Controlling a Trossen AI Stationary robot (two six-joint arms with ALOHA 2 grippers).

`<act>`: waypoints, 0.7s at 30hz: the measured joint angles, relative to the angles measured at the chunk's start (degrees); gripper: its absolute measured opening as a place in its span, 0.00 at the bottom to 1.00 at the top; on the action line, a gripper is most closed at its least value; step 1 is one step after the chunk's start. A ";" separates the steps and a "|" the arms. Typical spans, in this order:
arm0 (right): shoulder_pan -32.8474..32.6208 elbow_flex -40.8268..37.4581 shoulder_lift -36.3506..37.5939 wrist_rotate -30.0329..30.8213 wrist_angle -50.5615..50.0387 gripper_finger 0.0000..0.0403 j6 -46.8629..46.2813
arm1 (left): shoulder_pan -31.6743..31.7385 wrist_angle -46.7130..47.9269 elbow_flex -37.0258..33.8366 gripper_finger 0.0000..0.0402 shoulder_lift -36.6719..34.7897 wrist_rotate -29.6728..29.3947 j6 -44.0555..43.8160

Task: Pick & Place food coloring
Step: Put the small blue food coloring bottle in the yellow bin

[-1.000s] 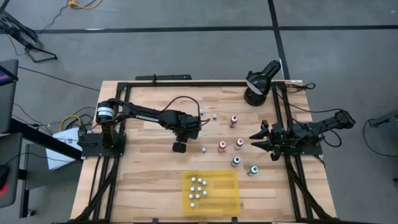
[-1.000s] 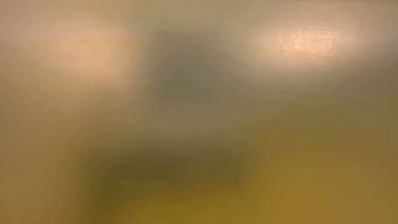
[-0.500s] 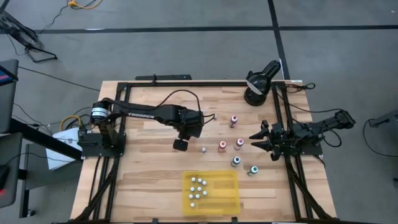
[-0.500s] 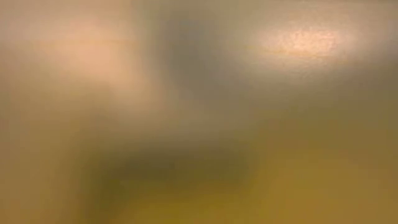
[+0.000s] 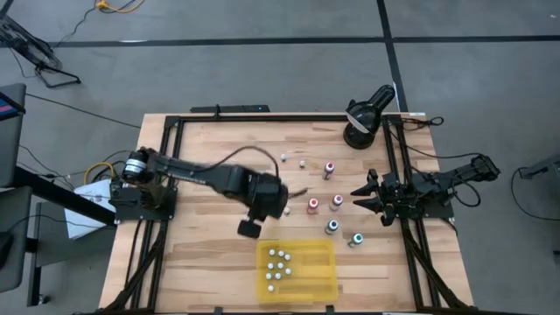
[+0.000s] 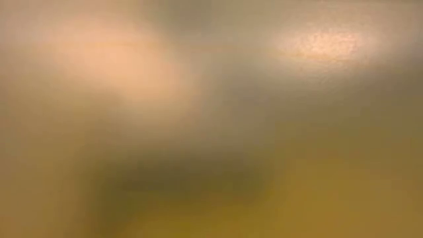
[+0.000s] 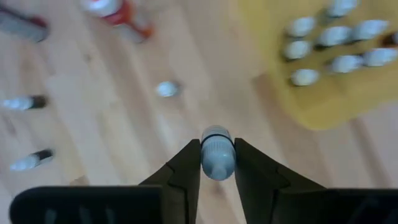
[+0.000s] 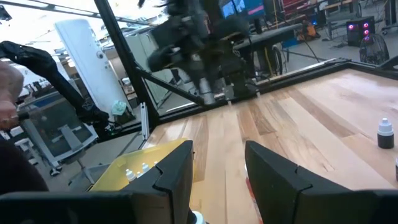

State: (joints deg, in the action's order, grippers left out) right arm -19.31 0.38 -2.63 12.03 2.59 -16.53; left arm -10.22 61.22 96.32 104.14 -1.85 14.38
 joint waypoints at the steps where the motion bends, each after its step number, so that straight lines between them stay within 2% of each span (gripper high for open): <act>1: 0.01 0.00 0.01 0.00 0.00 0.34 0.00 | -1.36 0.37 0.18 0.19 0.00 0.02 -0.65; 10: 0.02 -0.02 0.02 0.00 0.00 0.34 0.00 | -12.47 2.49 0.32 0.20 0.00 0.07 -8.48; 21: 0.00 0.00 0.00 0.00 0.00 0.34 0.00 | -14.48 -1.93 0.32 0.20 0.08 -0.02 -13.64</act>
State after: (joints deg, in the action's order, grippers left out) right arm -19.31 0.38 -2.63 12.03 2.59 -16.53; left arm -24.71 59.29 96.64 104.22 -1.87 0.75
